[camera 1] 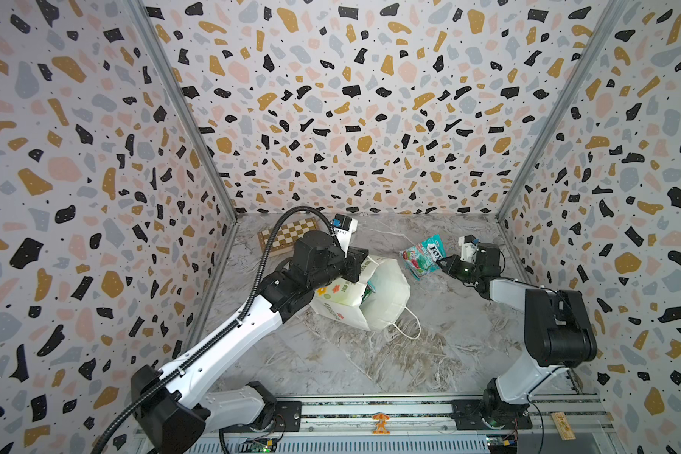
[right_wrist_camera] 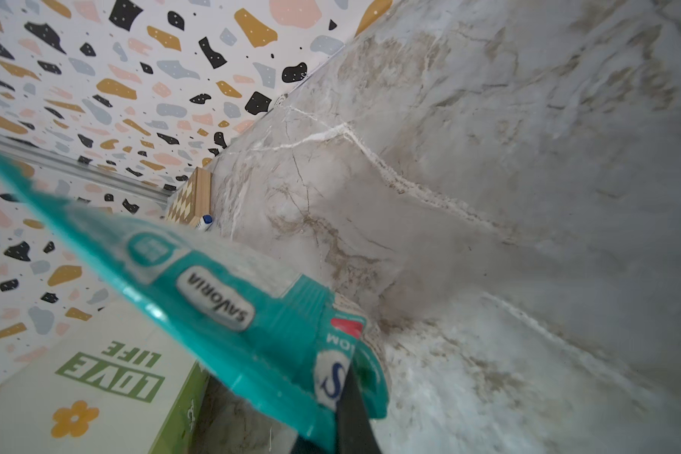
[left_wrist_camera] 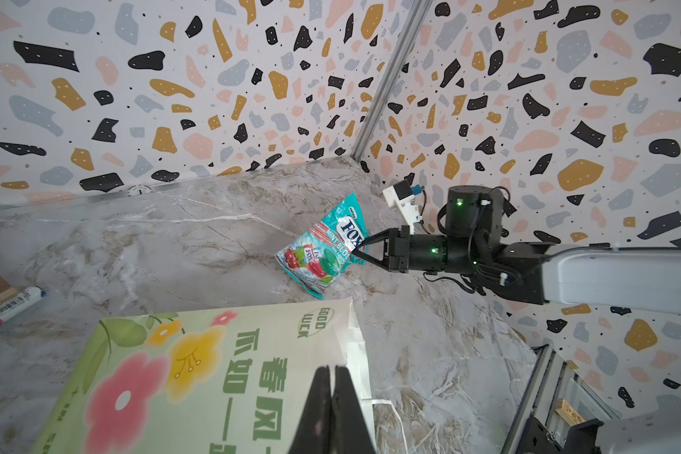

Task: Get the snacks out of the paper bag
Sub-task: 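Lower the teal packet onto the table beyond the bag and open the right gripper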

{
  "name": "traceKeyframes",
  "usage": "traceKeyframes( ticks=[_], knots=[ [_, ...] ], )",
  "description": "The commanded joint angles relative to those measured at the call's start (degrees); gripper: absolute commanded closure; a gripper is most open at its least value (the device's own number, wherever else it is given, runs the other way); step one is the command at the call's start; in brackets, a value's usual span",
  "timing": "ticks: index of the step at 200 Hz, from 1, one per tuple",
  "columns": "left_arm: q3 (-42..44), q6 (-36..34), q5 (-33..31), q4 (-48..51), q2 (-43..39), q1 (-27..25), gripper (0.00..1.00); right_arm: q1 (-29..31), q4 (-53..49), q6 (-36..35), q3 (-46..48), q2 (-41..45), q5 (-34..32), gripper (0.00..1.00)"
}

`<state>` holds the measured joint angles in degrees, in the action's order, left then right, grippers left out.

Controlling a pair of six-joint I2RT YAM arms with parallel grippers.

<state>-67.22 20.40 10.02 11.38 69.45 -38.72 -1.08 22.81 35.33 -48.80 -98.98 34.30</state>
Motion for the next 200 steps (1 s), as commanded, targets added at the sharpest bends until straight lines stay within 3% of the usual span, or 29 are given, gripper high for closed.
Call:
traceKeyframes(
  ticks=[1, 116, 146, 200],
  knots=[
    [0.34, -1.15, 2.04, -2.24, -1.53, -0.30, 1.00, -1.62, 9.12, 6.67, -2.86, -2.70, 4.44, 1.00],
    [0.43, -1.76, 3.51, -1.88, -1.86, -0.30, 1.00, -2.44, 1.78, 0.48, -7.58, -11.01, 3.79, 1.00],
    [0.25, -1.90, 3.60, -1.64, -1.95, -0.30, 1.00, -2.50, -2.52, -2.64, -8.00, -9.52, -0.62, 0.58],
    [0.25, -2.20, 3.60, -1.55, -2.28, -0.31, 1.00, -2.50, -9.57, -9.26, -4.90, -1.85, -15.52, 0.33]
  ],
)
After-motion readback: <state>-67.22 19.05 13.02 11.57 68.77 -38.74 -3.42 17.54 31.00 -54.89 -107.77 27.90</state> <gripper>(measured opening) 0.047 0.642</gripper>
